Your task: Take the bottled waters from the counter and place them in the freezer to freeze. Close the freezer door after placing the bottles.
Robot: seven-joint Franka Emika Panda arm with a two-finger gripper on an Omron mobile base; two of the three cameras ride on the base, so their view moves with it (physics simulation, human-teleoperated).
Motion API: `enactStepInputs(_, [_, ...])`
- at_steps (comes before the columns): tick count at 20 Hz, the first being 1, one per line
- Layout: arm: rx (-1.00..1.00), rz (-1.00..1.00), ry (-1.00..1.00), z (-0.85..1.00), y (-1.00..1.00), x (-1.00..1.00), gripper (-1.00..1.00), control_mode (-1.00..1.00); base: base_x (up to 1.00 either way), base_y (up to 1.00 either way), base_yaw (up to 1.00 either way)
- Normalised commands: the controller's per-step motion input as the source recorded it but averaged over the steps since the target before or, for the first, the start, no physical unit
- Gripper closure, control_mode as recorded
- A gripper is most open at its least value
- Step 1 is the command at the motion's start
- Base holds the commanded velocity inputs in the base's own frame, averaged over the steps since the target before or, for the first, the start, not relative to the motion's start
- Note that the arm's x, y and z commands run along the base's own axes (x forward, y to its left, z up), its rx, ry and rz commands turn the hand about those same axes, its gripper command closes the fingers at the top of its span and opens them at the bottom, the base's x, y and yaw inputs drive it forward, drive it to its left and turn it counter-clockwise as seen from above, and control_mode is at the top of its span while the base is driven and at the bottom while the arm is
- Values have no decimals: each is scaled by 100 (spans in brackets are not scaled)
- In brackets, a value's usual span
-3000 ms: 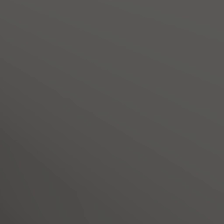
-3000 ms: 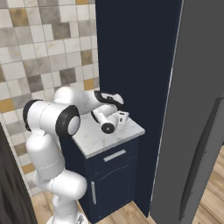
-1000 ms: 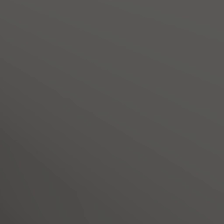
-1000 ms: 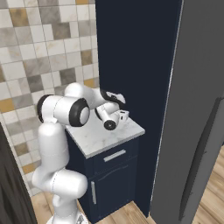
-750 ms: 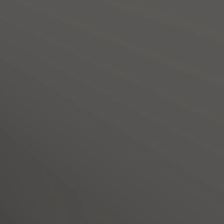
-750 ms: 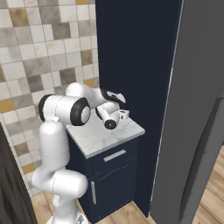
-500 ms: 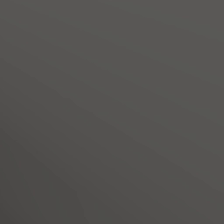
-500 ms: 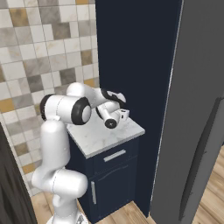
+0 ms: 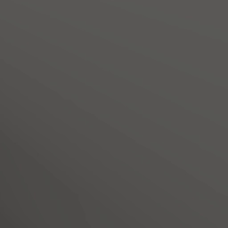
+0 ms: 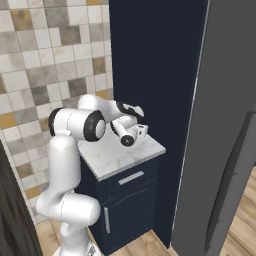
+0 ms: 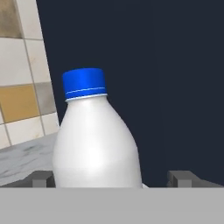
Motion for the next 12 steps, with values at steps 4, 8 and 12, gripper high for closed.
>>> enactStepInputs(4, [0, 0, 0, 0, 0, 0, -100, -100, 0, 0, 0])
enactStepInputs(8, [0, 0, 0, 0, 0, 0, 100, -100, 0, 0, 0])
enactStepInputs(12, [0, 0, 0, 0, 0, 0, 100, -100, 0, 0, 0])
